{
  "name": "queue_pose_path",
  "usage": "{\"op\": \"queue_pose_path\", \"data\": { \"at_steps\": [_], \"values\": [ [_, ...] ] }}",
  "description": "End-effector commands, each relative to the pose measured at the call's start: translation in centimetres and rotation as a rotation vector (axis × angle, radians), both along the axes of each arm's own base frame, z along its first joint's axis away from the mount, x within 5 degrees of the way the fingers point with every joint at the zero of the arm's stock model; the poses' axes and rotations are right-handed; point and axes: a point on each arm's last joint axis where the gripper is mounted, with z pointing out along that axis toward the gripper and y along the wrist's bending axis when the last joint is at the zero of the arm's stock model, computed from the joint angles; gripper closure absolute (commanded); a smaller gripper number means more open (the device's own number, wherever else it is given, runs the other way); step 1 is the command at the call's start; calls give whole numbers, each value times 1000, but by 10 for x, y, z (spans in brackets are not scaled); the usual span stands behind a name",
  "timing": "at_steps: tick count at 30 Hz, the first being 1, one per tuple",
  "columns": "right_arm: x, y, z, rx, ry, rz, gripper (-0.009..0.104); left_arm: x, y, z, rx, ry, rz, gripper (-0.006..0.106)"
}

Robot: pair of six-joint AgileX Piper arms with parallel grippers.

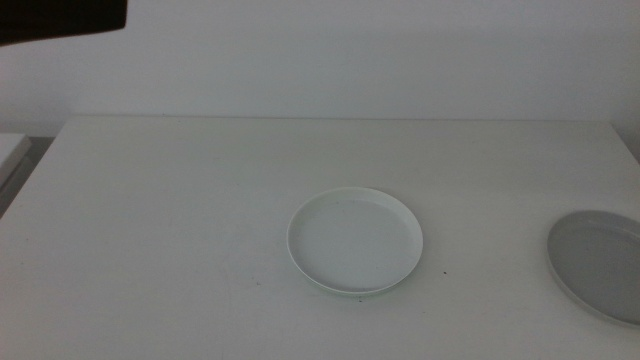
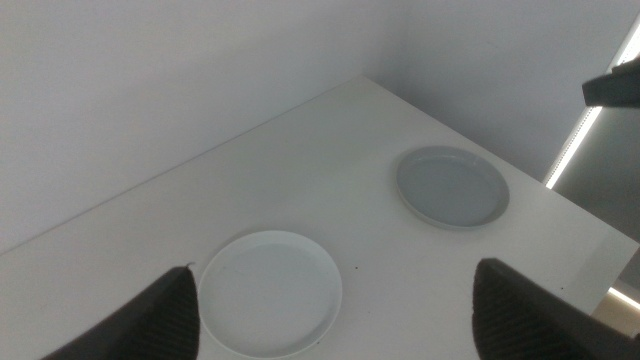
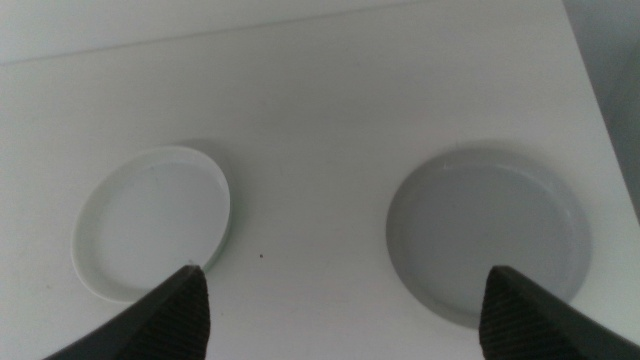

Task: Stack the three bowls on top of each other.

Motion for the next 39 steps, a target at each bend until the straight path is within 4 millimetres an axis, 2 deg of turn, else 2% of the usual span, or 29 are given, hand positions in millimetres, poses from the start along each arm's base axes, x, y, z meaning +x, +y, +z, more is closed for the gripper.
{"op": "queue_pose_path", "data": {
  "at_steps": [1, 7, 10, 16, 20, 24, 29, 34, 39],
  "values": [
    [2, 0, 8, -5, 1, -1, 2, 0, 0, 1, -11, -6, 5, 7],
    [3, 0, 9, -3, -12, -3, 2, 0, 0, 1, -11, -6, 5, 7],
    [2, 0, 4, 62, 86, -58, 2, 0, 0, 1, -13, -8, 6, 7],
    [33, -11, 14, -49, 119, -118, 2, 0, 0, 1, -14, -10, 7, 7],
    [67, -24, 11, -174, 178, -182, 2, 0, 0, 1, -14, -10, 7, 7],
    [94, -44, -6, -272, 280, -252, 2, 0, 0, 1, -14, -10, 7, 7],
    [119, -74, -32, -210, 412, -320, 2, 0, 0, 1, -10, -11, 10, 7],
    [147, -107, -70, -153, 566, -326, 2, 0, 0, 1, -12, -12, 10, 7],
    [174, -120, -112, -117, 680, -240, 2, 1, 0, 3, -23, -26, 16, 7]
  ]
}}
